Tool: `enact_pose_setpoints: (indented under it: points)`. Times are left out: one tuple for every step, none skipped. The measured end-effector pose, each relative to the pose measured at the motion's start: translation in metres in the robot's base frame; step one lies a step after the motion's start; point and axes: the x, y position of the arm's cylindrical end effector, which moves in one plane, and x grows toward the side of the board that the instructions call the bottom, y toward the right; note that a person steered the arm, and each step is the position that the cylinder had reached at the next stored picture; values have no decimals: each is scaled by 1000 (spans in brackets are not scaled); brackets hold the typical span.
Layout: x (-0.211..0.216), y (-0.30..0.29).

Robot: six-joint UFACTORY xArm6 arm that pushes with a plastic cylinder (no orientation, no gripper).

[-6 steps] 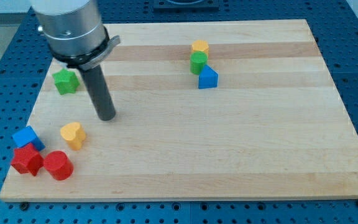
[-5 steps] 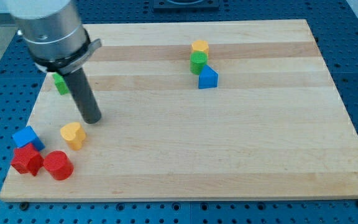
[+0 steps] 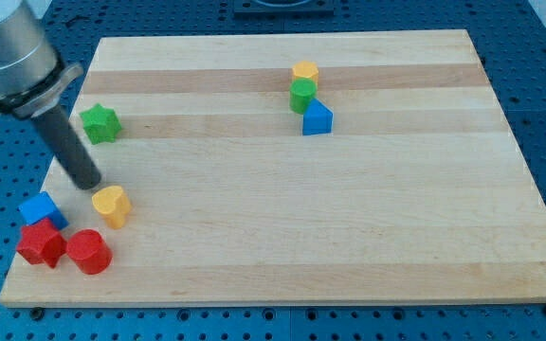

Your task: Slide yellow heart to the red circle

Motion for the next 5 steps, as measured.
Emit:
enact_pose_setpoints:
  points:
    - [-10,53]
    - [2,80]
    - [12,75]
    - [14,54]
    - [21,37]
